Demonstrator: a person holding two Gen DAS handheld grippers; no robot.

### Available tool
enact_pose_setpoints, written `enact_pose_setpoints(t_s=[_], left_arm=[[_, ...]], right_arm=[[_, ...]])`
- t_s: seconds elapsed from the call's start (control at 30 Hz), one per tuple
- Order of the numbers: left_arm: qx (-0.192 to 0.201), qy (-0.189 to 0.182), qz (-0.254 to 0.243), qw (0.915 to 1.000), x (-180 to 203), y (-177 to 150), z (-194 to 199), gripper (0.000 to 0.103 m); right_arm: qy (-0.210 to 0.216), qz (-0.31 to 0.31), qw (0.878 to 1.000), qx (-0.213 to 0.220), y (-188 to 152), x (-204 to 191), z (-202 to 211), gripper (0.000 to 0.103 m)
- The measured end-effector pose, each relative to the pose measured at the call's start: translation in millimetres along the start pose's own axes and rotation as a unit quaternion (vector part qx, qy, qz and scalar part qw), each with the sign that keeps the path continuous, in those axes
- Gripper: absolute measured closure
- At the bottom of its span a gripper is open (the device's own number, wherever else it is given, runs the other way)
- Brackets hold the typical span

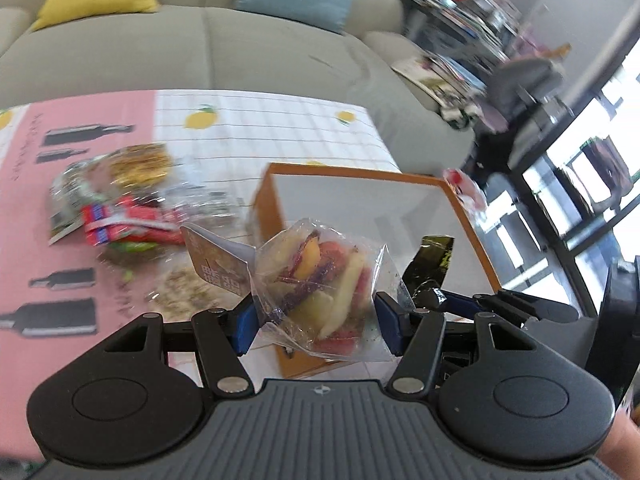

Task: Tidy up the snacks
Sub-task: 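Carry both bags over the orange box and open both tools to drop them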

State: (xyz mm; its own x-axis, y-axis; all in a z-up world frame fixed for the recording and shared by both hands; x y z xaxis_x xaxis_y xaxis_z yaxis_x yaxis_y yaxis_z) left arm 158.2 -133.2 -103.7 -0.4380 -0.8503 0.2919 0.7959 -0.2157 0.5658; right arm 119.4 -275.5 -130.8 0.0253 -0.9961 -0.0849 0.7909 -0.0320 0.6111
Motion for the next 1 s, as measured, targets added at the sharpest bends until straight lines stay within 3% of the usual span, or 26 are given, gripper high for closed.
enact_pose_setpoints(t_s=[0.27,0.4,0.63,1.0], left_arm=[[-0.037,-0.023,-0.058,0.9974,37.4,14.2,-43.6,0.035],[-0.076,-0.026,-0.079,0.9937,44.6,14.1,-69.3,0.035],[-0.107,-0.003,-0.128,0.986,50.4,24.9,-90.0,0.034],[-0.182,-0.027,-0.16,0.9698,51.3,20.6,-129.7,0.035]], right_arm=[[0.0,-0.007,0.999,-0.047,-7.3,35.7,-12.6,0.057],[0.005,-0.005,0.998,-0.061,-3.6,46.3,-23.1,0.056],[0.01,0.011,0.995,-0.098,7.3,61.3,-48.7,0.056],[0.024,0.052,0.983,-0.173,1.5,71.9,-92.9,0.056]])
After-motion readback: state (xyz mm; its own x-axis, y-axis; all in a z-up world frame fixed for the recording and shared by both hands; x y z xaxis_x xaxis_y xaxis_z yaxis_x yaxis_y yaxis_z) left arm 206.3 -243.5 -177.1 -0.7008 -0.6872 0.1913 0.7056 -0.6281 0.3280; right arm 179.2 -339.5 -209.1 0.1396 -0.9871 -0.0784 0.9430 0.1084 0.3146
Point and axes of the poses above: each gripper's, at about its wrist camera, not at the fingertips, and z roughly against the way its jaws point, x to its right, y to its top, the point moved 8 cm from there along -z, roughly the way its jaws point, and after that the axes turned 7 degrees about -z, right-handed, at the moved point
